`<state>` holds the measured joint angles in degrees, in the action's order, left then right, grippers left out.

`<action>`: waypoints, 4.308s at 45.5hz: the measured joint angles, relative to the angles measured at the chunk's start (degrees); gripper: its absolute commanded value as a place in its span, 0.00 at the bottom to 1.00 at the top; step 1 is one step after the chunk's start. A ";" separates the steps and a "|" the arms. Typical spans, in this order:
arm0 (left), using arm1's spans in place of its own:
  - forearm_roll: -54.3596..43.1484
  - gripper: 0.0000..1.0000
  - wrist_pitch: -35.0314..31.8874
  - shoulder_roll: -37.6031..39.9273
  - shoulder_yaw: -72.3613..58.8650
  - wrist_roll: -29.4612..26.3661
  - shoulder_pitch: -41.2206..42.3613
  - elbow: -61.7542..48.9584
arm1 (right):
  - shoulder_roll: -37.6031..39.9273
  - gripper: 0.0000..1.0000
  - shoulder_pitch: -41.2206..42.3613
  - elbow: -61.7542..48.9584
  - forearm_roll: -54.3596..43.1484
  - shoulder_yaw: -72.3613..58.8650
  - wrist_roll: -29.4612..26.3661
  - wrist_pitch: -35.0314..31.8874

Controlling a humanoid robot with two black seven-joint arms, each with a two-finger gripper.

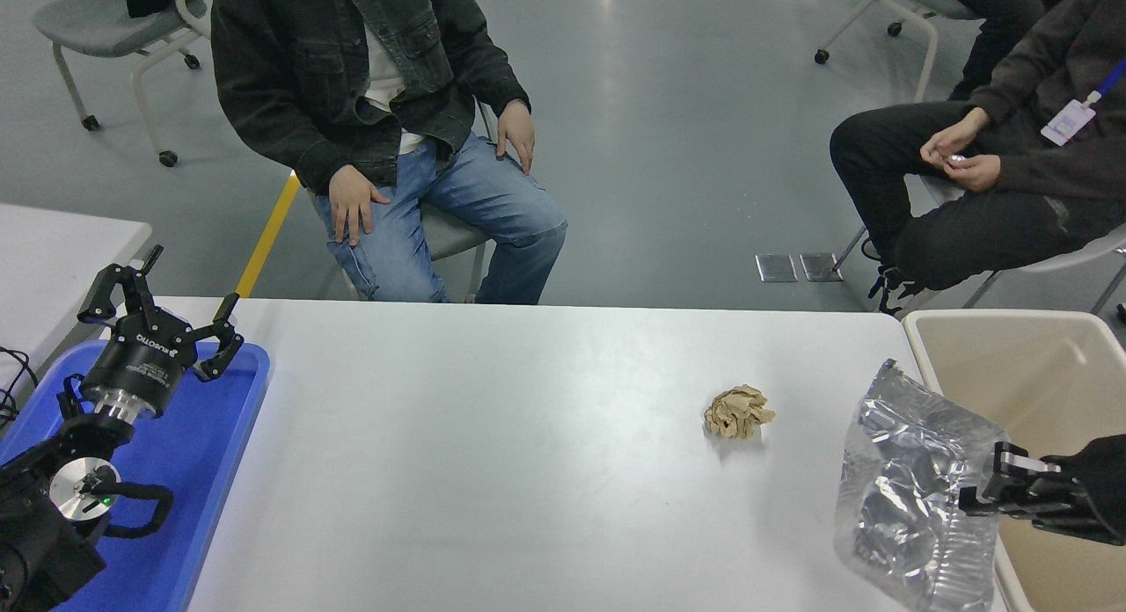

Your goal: Clean the table surface

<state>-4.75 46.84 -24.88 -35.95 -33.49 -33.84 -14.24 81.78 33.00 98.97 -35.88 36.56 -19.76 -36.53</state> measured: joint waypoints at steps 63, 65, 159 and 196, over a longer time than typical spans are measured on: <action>0.00 1.00 0.03 0.01 0.00 0.00 0.00 0.00 | -18.26 0.00 6.32 -42.50 -13.21 3.01 4.55 -1.66; 0.00 1.00 0.03 0.00 0.00 0.00 0.00 0.00 | -19.21 0.00 6.39 -44.09 -13.99 2.96 5.01 -1.16; 0.00 1.00 0.02 0.00 0.00 0.00 0.00 0.00 | -58.74 0.00 4.77 -99.25 -0.64 -33.11 14.86 47.16; 0.00 1.00 0.02 0.00 0.00 -0.04 0.00 0.00 | -59.60 0.98 4.81 -99.71 2.12 -35.18 14.83 51.87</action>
<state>-4.75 46.87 -24.87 -35.95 -33.52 -33.84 -14.24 22.18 37.81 -0.74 -33.76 1.39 -4.93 15.34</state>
